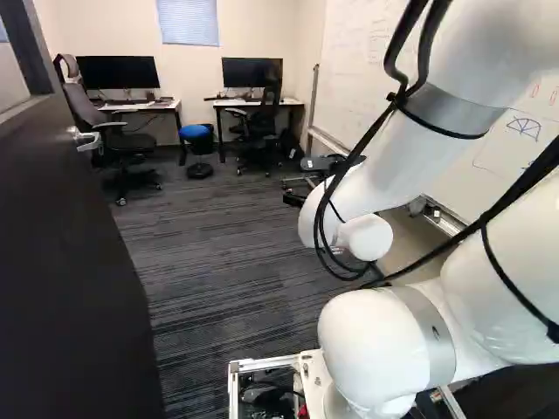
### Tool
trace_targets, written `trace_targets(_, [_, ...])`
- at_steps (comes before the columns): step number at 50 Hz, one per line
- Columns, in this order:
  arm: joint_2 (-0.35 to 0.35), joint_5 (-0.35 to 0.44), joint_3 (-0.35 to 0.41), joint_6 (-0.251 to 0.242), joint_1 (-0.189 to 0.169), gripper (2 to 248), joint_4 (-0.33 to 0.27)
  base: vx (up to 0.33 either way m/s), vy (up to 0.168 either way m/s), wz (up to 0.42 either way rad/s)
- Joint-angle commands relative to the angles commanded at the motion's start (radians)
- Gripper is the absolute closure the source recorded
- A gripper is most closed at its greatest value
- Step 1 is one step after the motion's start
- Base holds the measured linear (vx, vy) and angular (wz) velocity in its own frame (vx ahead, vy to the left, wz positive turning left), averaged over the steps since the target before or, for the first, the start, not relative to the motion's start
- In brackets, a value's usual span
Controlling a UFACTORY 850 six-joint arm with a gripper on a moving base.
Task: Open the door and move inside
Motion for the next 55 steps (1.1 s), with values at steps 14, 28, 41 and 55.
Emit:
trace_targets(14, [0.0,0.0,0.0,0.0,0.0,3,0.0,0.139,0.0,-0.009])
trace_targets(28, [0.0,0.0,0.0,0.0,0.0,3,0.0,0.141,0.0,-0.005])
trace_targets(41, [0.0,0.0,0.0,0.0,0.0,3,0.0,0.138,0.0,-0.005])
trace_targets(55, [0.0,0.0,0.0,0.0,0.0,3,0.0,0.141,0.0,-0.005])
